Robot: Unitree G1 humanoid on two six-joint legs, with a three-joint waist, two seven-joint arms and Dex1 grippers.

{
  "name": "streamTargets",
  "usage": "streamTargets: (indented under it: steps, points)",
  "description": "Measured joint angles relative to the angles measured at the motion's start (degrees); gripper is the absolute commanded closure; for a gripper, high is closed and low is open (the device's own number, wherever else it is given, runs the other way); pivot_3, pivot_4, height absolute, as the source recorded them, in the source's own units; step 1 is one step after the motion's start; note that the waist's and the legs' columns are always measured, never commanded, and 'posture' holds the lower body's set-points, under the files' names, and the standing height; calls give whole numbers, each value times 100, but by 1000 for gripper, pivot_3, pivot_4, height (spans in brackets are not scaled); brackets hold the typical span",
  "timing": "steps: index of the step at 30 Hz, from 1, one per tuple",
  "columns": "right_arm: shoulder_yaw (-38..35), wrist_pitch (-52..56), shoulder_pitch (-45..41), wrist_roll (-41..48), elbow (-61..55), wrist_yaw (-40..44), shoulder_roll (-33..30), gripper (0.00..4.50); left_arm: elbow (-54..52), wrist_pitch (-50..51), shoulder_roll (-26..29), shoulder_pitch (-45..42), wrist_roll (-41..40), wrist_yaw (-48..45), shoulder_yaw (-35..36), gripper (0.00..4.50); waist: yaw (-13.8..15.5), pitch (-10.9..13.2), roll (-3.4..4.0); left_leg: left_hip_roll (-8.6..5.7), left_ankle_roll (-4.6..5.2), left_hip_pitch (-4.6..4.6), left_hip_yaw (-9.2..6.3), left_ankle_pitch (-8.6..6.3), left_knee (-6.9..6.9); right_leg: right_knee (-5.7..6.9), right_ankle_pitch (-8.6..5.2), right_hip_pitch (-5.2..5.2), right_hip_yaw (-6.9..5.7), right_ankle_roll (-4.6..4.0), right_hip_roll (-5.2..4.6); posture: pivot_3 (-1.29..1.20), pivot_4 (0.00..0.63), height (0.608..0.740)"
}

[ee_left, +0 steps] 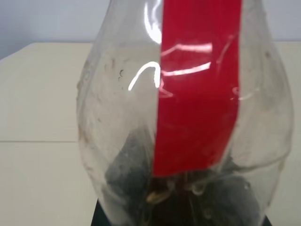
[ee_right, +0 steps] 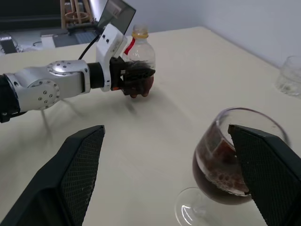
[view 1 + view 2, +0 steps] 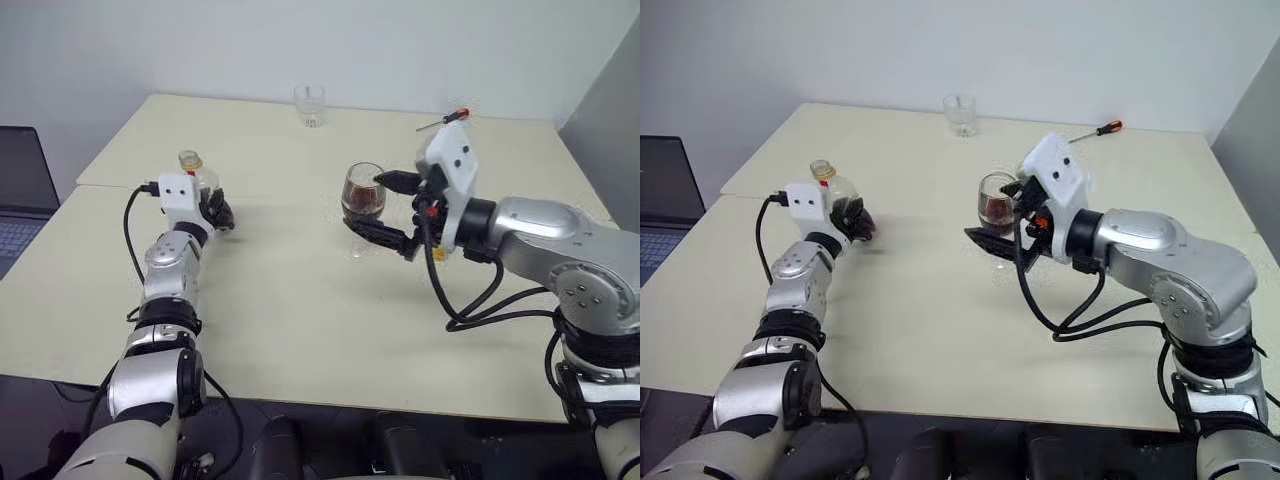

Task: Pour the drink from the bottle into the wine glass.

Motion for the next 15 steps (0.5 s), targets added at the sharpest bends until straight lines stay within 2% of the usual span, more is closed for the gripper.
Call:
streamTargets:
  steps: [3,13,15]
  points:
    - [145,-90,-118,-132,154,142,103,0,-205,109,-90,171,-50,69,2,3709,-3,0,-1,1,0,-1,-1,0,1,1,0,0,-1,0,0,0,150,740]
    - [320,-272,-191,-384,254,465,234,0,-893,504,-89,596,-170,106,12,450,-9,-1,-1,3,0,0,-4,0,-1,1,0,-1,-1,0,2,0,150,740]
    - [330,-309,-191,-395,255,492,270,0,-1052,620,-88,678,-193,100,13,29,-11,-1,-1,3,0,0,-4,0,-2,1,0,-1,-1,0,2,0,150,740]
